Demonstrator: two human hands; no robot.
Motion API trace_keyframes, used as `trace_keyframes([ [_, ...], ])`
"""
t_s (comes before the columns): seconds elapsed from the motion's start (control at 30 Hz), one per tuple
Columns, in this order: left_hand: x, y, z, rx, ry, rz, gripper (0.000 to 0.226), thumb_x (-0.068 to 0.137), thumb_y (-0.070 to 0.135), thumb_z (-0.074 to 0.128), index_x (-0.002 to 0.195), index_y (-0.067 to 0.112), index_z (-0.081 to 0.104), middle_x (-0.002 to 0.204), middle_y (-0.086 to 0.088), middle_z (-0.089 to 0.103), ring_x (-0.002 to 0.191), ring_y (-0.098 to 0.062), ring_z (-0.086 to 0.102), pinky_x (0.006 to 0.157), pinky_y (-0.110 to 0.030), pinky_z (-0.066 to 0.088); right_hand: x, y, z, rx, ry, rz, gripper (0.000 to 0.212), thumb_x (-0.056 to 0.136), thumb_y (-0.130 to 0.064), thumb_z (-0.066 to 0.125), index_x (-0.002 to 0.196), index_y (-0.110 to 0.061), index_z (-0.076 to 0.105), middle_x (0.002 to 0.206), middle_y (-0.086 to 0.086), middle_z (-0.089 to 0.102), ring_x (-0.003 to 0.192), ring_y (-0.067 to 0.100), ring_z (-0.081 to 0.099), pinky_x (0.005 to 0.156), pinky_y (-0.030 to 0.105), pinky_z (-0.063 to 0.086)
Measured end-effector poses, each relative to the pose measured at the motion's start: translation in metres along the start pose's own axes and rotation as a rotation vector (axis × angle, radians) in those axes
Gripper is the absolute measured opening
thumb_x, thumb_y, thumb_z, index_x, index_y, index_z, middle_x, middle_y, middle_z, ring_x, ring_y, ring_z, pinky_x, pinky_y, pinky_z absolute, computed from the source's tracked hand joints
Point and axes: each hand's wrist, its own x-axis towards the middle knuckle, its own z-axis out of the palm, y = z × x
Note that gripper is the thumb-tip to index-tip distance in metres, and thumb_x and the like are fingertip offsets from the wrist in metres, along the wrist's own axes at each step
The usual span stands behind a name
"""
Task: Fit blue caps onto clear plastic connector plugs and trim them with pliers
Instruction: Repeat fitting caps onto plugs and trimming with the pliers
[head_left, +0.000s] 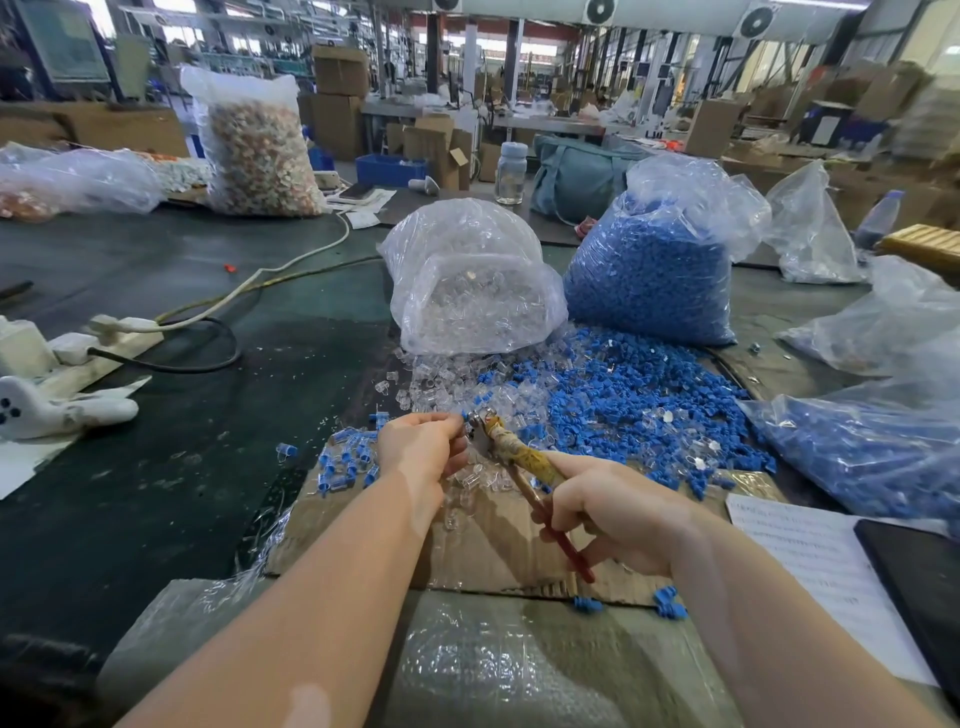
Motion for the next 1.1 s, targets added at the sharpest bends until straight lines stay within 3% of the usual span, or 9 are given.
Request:
trace_keyframes([
  [0.13,-0.001,0.001,0.000,0.008,-0.013,-0.006,0.005,0.085,-0.004,0.060,0.085,0.001,0.063,0.068,-0.010,0.057,0.053,-0.013,0.053,0.039,-0.017,0.047,0.000,0.000,0.001,0.023,0.006,-0.012,0.047,0.080,0.009,0.038,0.107,-0.023,0.060,0.090,0.009,0.042,0.086,0.023,0.048,0.074,0.042,0.046],
  [0.23,0.000,0.001,0.001,0.023,-0.021,-0.013,0.005,0.086,-0.005,0.059,0.083,0.000,0.061,0.063,-0.010,0.055,0.046,-0.012,0.052,0.038,-0.017,0.046,0.000,0.000,0.001,0.013,-0.013,-0.027,0.047,0.080,0.008,0.038,0.107,-0.025,0.059,0.090,0.008,0.042,0.086,0.023,0.047,0.071,0.039,0.046],
  [0.4,0.000,-0.002,0.001,0.023,-0.019,-0.021,0.008,0.085,-0.007,0.059,0.080,-0.001,0.060,0.060,-0.009,0.055,0.035,-0.007,0.051,0.039,-0.018,0.047,0.001,-0.001,0.002,0.003,-0.028,-0.051,0.048,0.079,0.008,0.040,0.091,-0.034,0.061,0.085,0.008,0.042,0.081,0.022,0.047,0.070,0.039,0.048],
  [0.53,0.001,-0.003,0.002,0.011,-0.004,-0.013,0.013,0.085,-0.009,0.058,0.075,-0.001,0.059,0.060,-0.009,0.054,0.034,-0.006,0.051,0.040,-0.018,0.048,0.003,0.002,0.002,-0.007,-0.008,-0.065,0.048,0.076,0.010,0.040,0.098,-0.027,0.062,0.081,0.008,0.043,0.074,0.021,0.047,0.061,0.033,0.048],
  [0.7,0.001,-0.005,0.003,0.005,0.012,-0.002,0.009,0.084,-0.008,0.059,0.080,-0.001,0.061,0.063,-0.010,0.056,0.045,-0.012,0.054,0.043,-0.018,0.051,0.004,0.006,0.004,-0.006,0.030,-0.083,0.053,0.075,0.010,0.040,0.095,-0.034,0.062,0.082,0.010,0.044,0.066,0.019,0.045,0.053,0.028,0.043],
  [0.87,-0.002,-0.007,0.003,-0.036,0.012,-0.004,0.011,0.085,-0.008,0.058,0.078,0.000,0.059,0.065,-0.010,0.056,0.042,-0.010,0.055,0.042,-0.017,0.050,0.010,0.017,0.002,0.118,0.089,-0.080,0.070,0.072,0.011,0.044,0.117,-0.040,0.059,0.085,0.011,0.049,0.076,0.023,0.046,0.052,0.027,0.039],
  [0.93,-0.002,-0.007,0.001,-0.084,0.019,-0.014,0.012,0.086,-0.008,0.056,0.078,0.001,0.059,0.065,-0.010,0.056,0.042,-0.009,0.055,0.042,-0.017,0.050,0.011,0.022,0.000,0.172,0.106,-0.077,0.072,0.070,0.011,0.046,0.121,-0.038,0.058,0.082,0.011,0.052,0.070,0.021,0.047,0.048,0.025,0.036],
  [1.03,0.003,-0.011,-0.004,-0.050,0.101,0.016,0.011,0.086,-0.006,0.057,0.084,0.004,0.061,0.069,-0.008,0.059,0.053,-0.012,0.056,0.050,-0.020,0.052,0.014,0.030,-0.002,0.090,0.248,-0.128,0.068,0.069,0.011,0.050,0.121,-0.033,0.058,0.080,0.003,0.053,0.053,0.010,0.045,0.048,0.022,0.034],
  [1.1,0.007,-0.016,-0.008,0.045,0.169,0.102,0.011,0.087,-0.004,0.057,0.088,0.005,0.062,0.071,-0.007,0.061,0.057,-0.013,0.057,0.056,-0.022,0.052,0.019,0.036,-0.005,-0.041,0.419,-0.166,0.065,0.071,0.007,0.056,0.122,-0.033,0.055,0.090,0.006,0.055,0.061,0.014,0.052,0.051,0.025,0.042],
])
